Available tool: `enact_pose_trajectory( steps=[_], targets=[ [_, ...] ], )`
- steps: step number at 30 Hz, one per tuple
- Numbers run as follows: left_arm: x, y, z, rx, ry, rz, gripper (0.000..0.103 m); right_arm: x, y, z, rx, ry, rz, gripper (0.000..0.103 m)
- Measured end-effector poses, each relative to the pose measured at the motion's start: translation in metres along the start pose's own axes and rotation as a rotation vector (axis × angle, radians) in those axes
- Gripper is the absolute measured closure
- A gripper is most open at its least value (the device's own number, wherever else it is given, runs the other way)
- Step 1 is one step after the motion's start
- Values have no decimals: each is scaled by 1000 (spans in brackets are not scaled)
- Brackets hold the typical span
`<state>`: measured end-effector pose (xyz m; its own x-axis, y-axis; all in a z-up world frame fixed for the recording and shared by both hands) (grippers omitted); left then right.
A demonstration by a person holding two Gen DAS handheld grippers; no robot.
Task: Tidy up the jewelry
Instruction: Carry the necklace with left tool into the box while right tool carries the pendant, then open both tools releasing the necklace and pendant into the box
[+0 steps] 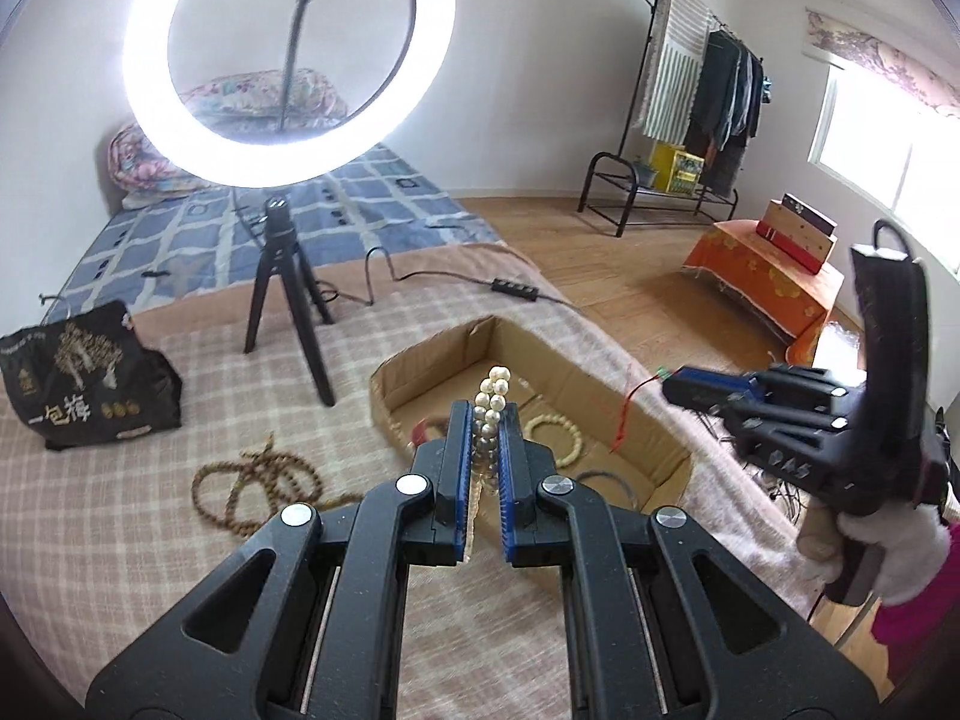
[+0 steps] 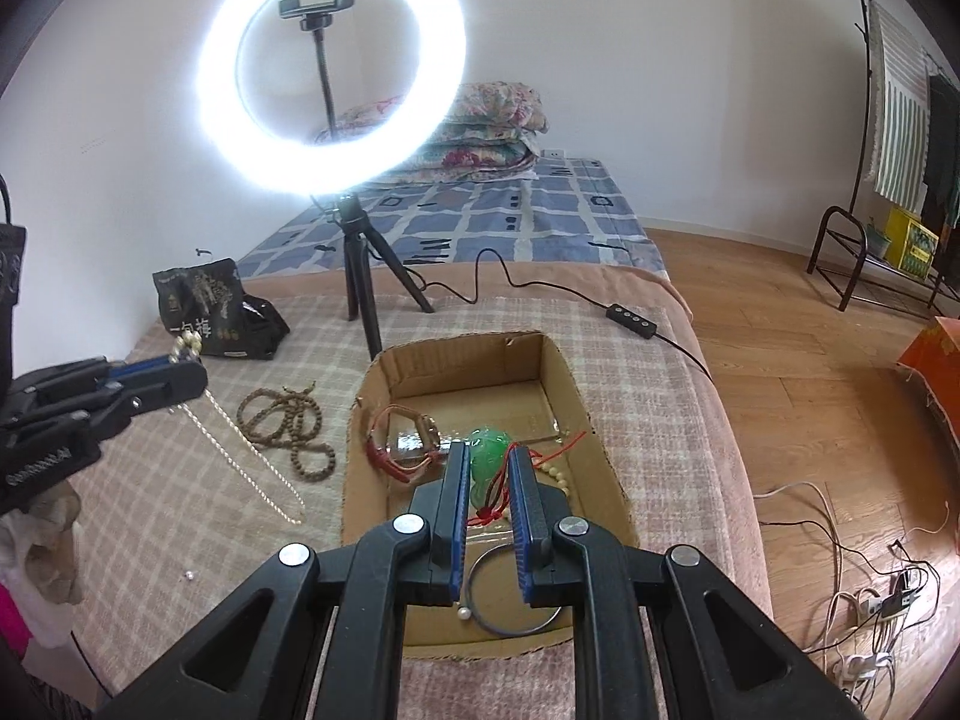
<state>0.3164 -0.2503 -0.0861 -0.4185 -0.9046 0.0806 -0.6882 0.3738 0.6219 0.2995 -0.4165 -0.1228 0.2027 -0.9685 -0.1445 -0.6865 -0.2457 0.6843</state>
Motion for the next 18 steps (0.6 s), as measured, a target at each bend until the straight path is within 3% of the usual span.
enact_pose_trajectory(
  steps=[8, 18],
  targets=[
    [27, -8, -23, 19, -11, 47, 97, 18, -18, -6, -14, -7, 8, 92],
    [38, -30, -21, -2, -10, 66, 97, 26, -47, -15, -40, -3, -8, 92]
  ],
)
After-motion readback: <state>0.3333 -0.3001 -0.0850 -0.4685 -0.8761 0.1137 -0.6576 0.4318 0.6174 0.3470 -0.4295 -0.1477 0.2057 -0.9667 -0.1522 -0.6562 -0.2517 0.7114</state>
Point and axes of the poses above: each gripper's, at about its wrist camera, not at the fingertips, and y roughly against the way its jaws point, x to its right, z to its underside, the point moved 6 cm from there along -y, roughly the way its jaws point, and after that the axes turned 8 degrees about -z, right-handed, at the moved point
